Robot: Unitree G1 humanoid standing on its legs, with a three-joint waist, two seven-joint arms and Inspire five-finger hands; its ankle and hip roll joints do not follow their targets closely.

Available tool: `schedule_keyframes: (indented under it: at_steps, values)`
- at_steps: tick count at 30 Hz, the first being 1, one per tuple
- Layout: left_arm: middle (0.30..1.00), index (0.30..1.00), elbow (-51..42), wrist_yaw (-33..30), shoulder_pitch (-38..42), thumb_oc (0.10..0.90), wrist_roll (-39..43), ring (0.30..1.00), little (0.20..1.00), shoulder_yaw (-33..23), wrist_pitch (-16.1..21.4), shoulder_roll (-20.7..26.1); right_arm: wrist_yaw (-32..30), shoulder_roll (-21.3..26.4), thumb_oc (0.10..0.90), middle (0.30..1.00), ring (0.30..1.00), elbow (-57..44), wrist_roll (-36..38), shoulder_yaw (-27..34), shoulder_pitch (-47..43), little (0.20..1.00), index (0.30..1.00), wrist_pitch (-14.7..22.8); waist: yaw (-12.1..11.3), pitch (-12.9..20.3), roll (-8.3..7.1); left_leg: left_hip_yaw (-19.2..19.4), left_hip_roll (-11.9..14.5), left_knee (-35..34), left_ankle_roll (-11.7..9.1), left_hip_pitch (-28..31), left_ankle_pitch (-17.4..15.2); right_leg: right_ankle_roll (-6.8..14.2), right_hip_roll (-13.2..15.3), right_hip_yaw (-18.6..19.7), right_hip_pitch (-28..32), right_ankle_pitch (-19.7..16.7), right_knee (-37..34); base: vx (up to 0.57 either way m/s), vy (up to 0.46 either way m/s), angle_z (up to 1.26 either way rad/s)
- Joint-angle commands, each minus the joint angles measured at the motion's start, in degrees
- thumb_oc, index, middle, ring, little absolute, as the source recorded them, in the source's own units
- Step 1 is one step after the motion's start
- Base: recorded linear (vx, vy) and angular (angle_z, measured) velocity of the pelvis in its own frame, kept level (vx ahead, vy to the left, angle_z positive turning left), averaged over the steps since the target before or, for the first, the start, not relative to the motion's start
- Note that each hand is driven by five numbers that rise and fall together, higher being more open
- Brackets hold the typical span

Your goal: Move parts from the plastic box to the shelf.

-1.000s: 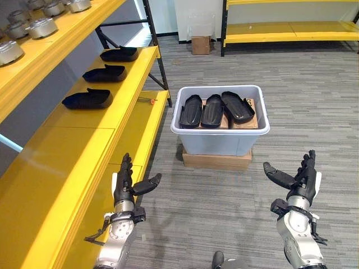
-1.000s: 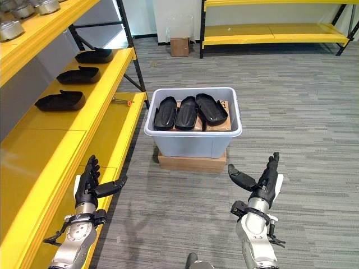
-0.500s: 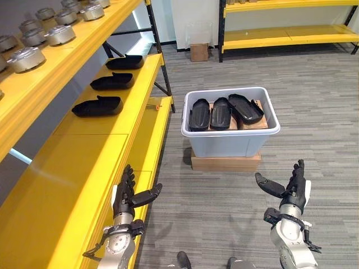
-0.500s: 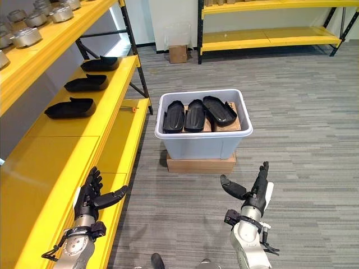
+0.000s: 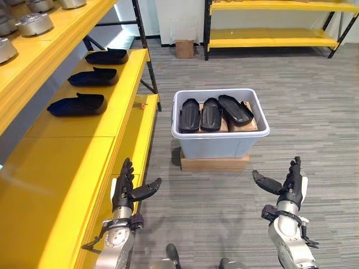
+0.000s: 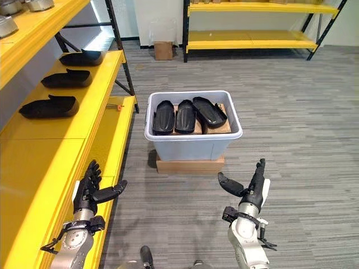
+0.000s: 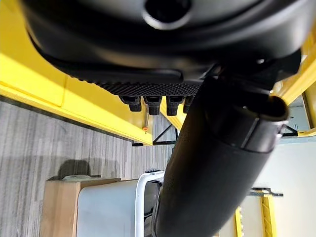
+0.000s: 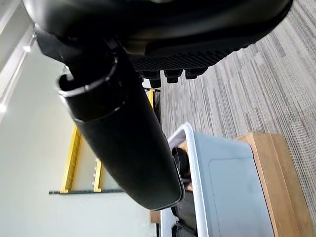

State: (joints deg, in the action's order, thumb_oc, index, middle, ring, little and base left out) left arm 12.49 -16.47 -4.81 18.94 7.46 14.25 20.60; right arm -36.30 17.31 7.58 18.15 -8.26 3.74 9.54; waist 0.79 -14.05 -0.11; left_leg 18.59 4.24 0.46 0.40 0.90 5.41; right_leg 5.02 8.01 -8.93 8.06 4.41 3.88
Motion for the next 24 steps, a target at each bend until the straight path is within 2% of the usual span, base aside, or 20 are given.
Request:
schedule_keyframes:
  at_steps: [1, 9, 20, 24]
  values:
    - [1.000, 1.000, -5.48, 1.26, 1.80, 0.900, -3.77, 1.000, 1.000, -2.03, 7.00, 2.30, -3.43, 1.63, 0.900, 1.000, 1.000, -4.56, -4.46, 2.26, -4.56, 1.000, 1.000, 3.76, -1.65, 3.88, 1.46, -3.57, 2.90, -0.70, -4.11, -5.27, 1.83, -4.70, -6.98, -1.65, 0.45, 3.17, 2.70, 0.09, 0.098, 0.01]
    - [1.000, 1.000, -6.93, 2.08, 1.84, 0.900, -2.88, 1.000, 1.000, -1.30, 7.39, 2.51, -4.87, 2.11, 0.900, 1.000, 1.000, -5.50, -6.81, 3.34, -4.84, 1.000, 1.000, 3.71, -1.96, 4.19, 1.21, -4.75, 1.24, 0.14, -3.06, -4.82, -0.29, -4.35, -6.22, -1.48, 0.37, 3.53, 2.88, 0.08, 0.089, -0.01]
    - [1.000, 1.000, -8.10, 4.12, 2.75, 0.900, -3.16, 1.000, 1.000, -0.60, 6.78, 3.58, -7.51, 1.95, 0.900, 1.000, 1.000, -5.84, -6.26, 4.31, -5.23, 1.000, 1.000, 5.03, -2.44, 3.83, 1.00, -4.69, -0.22, 0.59, -2.13, -6.21, -1.21, -3.64, -5.30, -1.63, -0.36, 3.42, 2.53, 0.03, 0.042, 0.00]
    - [1.000, 1.000, -9.07, 5.04, 2.31, 0.900, -1.72, 1.000, 1.000, -0.98, 6.86, 3.82, -4.14, 1.84, 0.900, 1.000, 1.000, -6.35, -5.73, 4.86, -5.96, 1.000, 1.000, 6.62, -3.03, 3.82, 1.03, -5.20, -0.90, 1.76, -1.58, -6.87, -2.15, -3.39, -4.71, -1.78, -0.36, 3.98, 3.19, 0.03, 0.090, -0.01]
